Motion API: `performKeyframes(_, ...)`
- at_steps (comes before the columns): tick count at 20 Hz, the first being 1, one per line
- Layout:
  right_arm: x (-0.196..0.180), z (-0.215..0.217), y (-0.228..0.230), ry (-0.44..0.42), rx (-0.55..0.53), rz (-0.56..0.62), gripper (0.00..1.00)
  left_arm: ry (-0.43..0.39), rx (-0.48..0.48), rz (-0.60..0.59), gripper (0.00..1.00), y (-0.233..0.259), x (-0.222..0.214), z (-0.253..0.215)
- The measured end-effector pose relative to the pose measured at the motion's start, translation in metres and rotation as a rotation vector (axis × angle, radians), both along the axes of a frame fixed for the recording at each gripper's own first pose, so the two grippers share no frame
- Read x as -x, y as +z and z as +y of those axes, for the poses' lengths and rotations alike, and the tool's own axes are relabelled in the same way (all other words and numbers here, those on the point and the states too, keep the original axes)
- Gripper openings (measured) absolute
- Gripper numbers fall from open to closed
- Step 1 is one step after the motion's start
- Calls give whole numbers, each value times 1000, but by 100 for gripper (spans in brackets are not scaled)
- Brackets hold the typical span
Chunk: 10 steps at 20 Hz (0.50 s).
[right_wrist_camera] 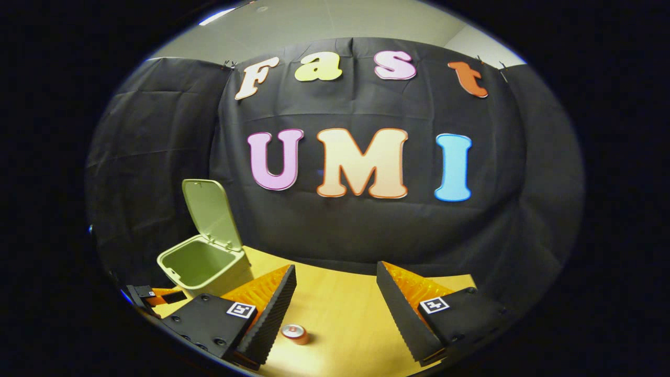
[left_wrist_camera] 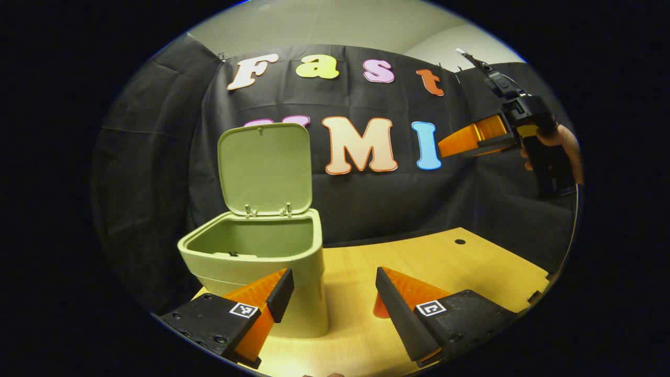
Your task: Press the lid of the desktop garbage bin to open it, pick up the crumpled paper on the desktop and throw it into the bin, then pick up the pop can on the desktop and drop it into the bin, and finally close the garbage bin lid.
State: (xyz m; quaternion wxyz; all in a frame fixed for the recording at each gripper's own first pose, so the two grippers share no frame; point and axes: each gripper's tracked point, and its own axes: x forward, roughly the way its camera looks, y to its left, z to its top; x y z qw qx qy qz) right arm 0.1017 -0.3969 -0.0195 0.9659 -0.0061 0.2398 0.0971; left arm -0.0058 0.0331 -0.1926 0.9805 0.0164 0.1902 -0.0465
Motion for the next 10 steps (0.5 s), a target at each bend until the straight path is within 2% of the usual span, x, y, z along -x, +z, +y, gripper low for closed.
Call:
performKeyframes(1, 4, -13, 1, -19, 11, -10, 97, -8, 6, 9, 94, -8, -1, -6)
performKeyframes(2, 7, -25, 2, -39, 22, -20, 94, -16, 19, 16, 94, -15, -4, -12)
performKeyframes(3, 9, -37, 3, -58, 37, -35, 97, -24, 35, 25, 94, -25, -6, -19)
performKeyframes(5, 16, -60, 8, -97, 52, -69, 94, -34, 60, 39, 93, -41, -11, -30)
performKeyframes(10, 33, -101, 2, -182, 57, -110, 99, -66, 86, 66, 94, -85, -26, -59)
